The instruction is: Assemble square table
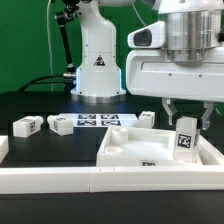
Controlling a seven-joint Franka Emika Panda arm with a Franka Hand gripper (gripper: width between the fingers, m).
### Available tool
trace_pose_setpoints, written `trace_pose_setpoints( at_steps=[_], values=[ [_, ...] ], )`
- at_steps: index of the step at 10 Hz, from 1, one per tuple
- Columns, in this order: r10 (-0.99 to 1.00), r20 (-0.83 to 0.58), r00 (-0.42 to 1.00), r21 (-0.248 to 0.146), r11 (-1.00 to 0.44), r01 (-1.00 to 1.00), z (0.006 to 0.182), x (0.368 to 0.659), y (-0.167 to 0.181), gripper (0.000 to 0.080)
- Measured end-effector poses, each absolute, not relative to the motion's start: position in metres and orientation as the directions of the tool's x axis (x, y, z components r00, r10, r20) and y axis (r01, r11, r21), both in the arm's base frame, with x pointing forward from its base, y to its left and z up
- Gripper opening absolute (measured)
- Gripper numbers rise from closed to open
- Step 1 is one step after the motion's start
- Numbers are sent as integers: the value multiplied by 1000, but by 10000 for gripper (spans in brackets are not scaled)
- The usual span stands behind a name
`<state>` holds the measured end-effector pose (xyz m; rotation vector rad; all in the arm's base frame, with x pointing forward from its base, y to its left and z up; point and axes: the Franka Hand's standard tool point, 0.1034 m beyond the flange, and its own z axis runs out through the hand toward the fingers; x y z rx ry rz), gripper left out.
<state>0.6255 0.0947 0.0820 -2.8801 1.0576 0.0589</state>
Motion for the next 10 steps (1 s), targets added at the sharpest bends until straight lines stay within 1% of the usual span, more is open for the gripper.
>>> trace_pose_setpoints(
  at_steps=[1, 2, 3, 4, 5, 7, 8, 10],
  values=[
    [-642, -62, 764, -56, -762, -645, 82, 625, 96, 459],
    [-635, -60, 770, -56, -768, -638, 82, 625, 96, 459],
    [-613, -56, 788, -60, -786, -616, 85, 626, 99, 599],
    [-589, -58, 806, -60, -804, -592, 89, 625, 103, 599],
    [-551, -51, 833, -66, -831, -553, 95, 625, 109, 641],
    [-418, -37, 908, -78, -904, -420, 99, 619, 113, 649],
    [-455, -25, 890, -84, -886, -455, 101, 619, 112, 649],
    [-452, -27, 891, -83, -888, -453, 99, 619, 112, 649]
  ],
)
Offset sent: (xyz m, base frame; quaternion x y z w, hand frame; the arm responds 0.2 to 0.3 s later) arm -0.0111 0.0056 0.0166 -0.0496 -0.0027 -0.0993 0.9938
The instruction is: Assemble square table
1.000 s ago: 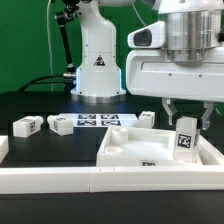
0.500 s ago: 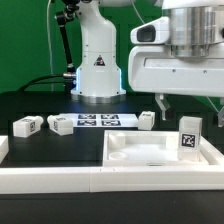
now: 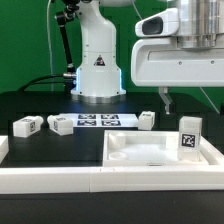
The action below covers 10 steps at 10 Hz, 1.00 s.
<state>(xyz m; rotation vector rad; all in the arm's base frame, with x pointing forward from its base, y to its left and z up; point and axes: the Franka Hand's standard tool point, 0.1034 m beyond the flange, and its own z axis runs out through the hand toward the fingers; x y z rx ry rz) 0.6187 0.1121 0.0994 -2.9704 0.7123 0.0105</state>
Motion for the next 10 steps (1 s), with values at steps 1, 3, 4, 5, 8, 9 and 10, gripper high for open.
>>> trace_pose_setpoints(
  at_steps=[1, 3, 4, 5, 8, 9, 10],
  values=[
    [-452, -27, 891, -83, -888, -453, 99, 619, 112, 649],
    [-452, -27, 891, -83, -888, -453, 99, 619, 112, 649],
    [-452, -27, 892, -83, -888, -453, 99, 619, 112, 649],
    [-418, -27, 908, -79, -905, -419, 99, 618, 114, 649],
    [-363, -44, 931, -74, -928, -365, 95, 598, 122, 649],
    [-351, -49, 935, -71, -933, -353, 95, 590, 121, 649],
    [-353, -51, 934, -71, -932, -356, 96, 586, 119, 649]
  ],
)
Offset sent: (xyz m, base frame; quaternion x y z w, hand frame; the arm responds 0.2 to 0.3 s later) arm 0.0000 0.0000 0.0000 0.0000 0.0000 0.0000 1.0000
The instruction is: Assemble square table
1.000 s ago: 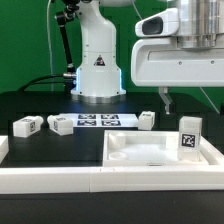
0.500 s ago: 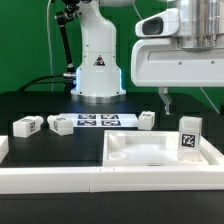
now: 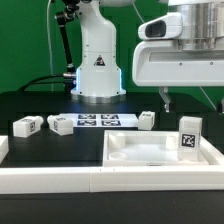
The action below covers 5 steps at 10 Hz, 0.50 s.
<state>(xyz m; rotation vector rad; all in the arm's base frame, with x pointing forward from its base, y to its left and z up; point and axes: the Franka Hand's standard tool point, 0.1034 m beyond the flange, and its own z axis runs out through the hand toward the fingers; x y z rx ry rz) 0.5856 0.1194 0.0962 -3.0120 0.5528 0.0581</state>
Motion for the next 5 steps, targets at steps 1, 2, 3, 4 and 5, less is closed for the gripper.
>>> trace_pose_setpoints(
  at_steps=[1, 2, 3, 4, 5],
  values=[
    [-353, -52, 934, -70, -932, -356, 95, 586, 119, 649],
    [-353, -54, 934, -69, -932, -356, 95, 585, 119, 649],
    [-353, -54, 934, -69, -932, -356, 95, 585, 119, 649],
    [-353, -55, 934, -69, -932, -357, 95, 584, 119, 649],
    [-359, -43, 932, -78, -929, -361, 96, 582, 112, 649]
  ],
)
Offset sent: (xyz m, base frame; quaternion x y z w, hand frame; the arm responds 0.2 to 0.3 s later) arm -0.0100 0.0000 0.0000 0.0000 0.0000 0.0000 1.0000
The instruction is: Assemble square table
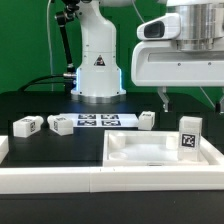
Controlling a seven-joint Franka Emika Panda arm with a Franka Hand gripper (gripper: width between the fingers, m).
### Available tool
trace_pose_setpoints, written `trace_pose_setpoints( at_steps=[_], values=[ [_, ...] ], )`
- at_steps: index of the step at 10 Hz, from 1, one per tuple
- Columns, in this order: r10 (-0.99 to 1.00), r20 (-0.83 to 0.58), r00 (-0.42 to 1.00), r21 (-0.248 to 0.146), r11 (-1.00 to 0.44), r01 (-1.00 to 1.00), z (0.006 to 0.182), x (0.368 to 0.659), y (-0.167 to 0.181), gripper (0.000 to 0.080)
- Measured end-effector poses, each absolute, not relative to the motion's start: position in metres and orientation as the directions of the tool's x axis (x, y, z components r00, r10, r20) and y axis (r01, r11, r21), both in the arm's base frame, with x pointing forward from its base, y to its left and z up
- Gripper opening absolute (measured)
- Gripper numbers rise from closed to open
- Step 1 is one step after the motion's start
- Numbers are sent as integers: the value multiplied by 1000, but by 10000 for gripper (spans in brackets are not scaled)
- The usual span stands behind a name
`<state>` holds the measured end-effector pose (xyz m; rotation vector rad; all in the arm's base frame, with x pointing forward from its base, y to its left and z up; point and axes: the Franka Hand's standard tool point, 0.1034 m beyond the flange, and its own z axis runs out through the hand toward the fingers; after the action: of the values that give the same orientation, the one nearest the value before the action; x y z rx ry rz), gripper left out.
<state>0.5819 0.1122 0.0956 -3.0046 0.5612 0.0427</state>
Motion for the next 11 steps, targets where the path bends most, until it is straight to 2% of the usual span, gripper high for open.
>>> trace_pose_setpoints(
  at_steps=[4, 9, 11],
  values=[
    [-347, -16, 938, -66, -936, -347, 74, 511, 107, 649],
    [-337, -40, 941, -48, -940, -338, 67, 479, 106, 649],
    [-328, -60, 943, -40, -943, -330, 64, 456, 99, 649]
  ],
)
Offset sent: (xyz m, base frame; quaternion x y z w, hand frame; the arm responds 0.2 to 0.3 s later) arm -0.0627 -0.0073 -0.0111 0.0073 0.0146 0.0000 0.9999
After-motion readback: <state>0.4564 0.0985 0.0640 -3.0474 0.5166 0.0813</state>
